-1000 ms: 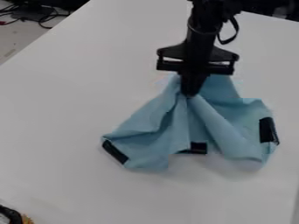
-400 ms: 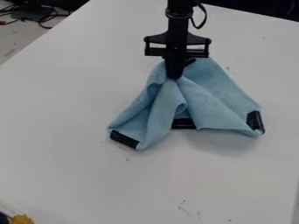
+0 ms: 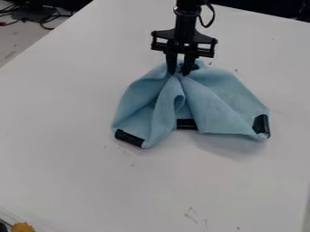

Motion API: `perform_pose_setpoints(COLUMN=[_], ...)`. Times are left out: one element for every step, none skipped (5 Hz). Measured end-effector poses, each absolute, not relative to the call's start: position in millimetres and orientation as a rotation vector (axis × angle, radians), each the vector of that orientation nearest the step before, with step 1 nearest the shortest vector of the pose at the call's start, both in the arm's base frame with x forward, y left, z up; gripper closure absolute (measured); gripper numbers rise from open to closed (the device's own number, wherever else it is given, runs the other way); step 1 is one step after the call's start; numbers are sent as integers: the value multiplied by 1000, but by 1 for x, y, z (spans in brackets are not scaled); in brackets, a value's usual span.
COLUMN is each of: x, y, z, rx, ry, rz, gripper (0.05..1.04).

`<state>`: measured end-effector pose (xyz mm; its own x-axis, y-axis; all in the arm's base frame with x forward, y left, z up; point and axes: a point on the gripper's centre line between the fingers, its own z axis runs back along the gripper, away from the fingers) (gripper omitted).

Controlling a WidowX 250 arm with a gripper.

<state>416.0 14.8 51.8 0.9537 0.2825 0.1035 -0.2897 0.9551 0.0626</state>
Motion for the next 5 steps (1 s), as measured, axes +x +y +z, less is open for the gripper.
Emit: perform_pose_setpoints(x=[432, 448, 462, 464, 466], y=[25, 32, 34, 34, 27], z=[57, 62, 58, 63, 72], rx=[139, 184, 187, 185, 170], ry=[-113, -148, -163, -173, -199], rz=[253, 229, 199, 203, 233], gripper=[324, 89, 77, 83, 83])
